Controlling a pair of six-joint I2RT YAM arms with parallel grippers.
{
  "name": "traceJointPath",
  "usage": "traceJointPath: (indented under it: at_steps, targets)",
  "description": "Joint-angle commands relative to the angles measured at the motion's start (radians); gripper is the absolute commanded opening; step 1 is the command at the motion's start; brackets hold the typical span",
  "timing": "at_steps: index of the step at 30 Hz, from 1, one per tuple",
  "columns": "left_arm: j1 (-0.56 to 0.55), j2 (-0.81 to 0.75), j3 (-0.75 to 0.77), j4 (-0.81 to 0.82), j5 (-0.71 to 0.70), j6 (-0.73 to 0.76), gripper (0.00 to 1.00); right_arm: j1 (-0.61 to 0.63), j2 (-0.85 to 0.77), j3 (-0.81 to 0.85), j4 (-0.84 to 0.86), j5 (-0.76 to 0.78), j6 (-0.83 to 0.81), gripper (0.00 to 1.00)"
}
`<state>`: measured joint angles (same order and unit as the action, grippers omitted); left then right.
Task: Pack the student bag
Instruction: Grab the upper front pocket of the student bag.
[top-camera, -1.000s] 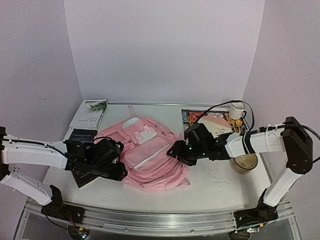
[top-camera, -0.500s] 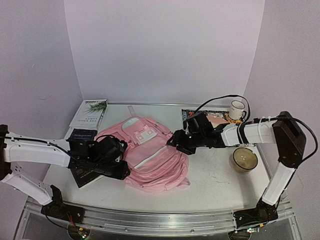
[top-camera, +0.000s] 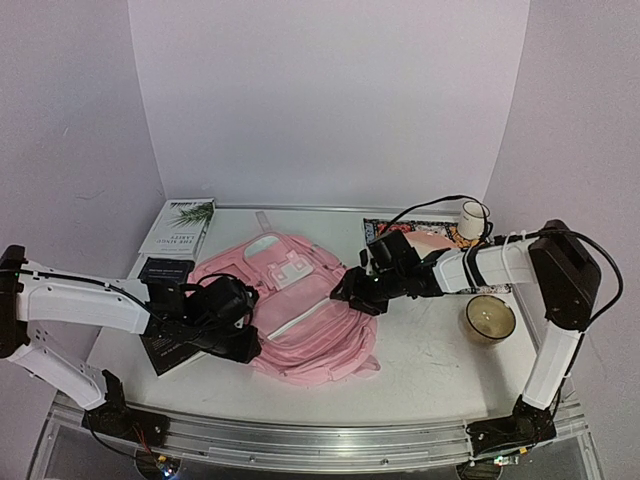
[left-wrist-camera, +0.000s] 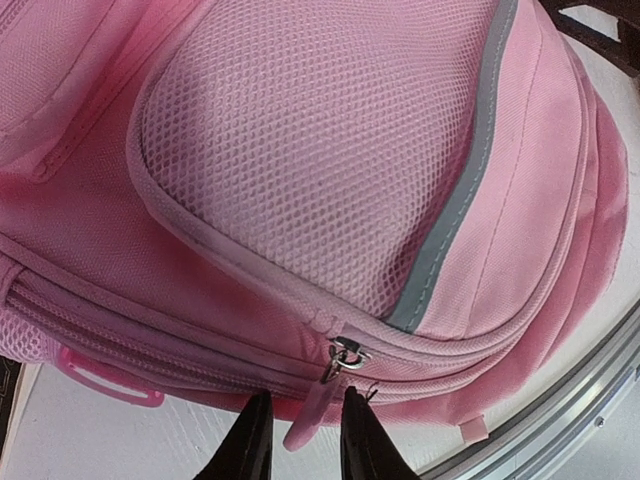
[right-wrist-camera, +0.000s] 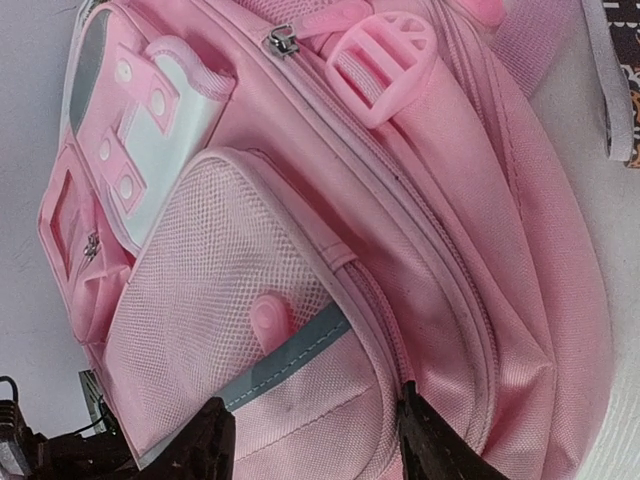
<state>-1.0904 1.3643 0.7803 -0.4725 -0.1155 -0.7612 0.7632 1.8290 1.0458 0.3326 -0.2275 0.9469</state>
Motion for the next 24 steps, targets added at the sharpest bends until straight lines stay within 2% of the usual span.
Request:
traceJointPath:
  at_steps: [1,10,13,16,20,24]
  targets:
    - [-0.004,-0.027,0.001,0.0,0.014,-0.027,0.24,0.007,-0.002,-0.012,-0.004,-0.011,-0.002,0.58]
    - [-0.005,-0.038,-0.013,0.001,0.035,-0.038,0.18,0.004,-0.002,-0.033,-0.012,0.001,-0.006,0.6]
    - [-0.005,-0.024,-0.011,0.002,0.038,-0.039,0.15,0.005,0.006,-0.032,-0.005,-0.029,-0.014,0.57]
    - [-0.005,-0.011,0.0,0.003,0.048,-0.037,0.1,0.011,0.019,-0.03,0.018,-0.066,-0.015,0.47]
    - [-0.007,0.0,0.013,0.005,0.068,-0.036,0.01,0.024,0.025,-0.028,0.04,-0.078,0.003,0.25]
    - [-0.012,-0.004,0.014,0.005,0.101,-0.047,0.0,0.03,0.018,-0.029,0.047,-0.062,0.024,0.1]
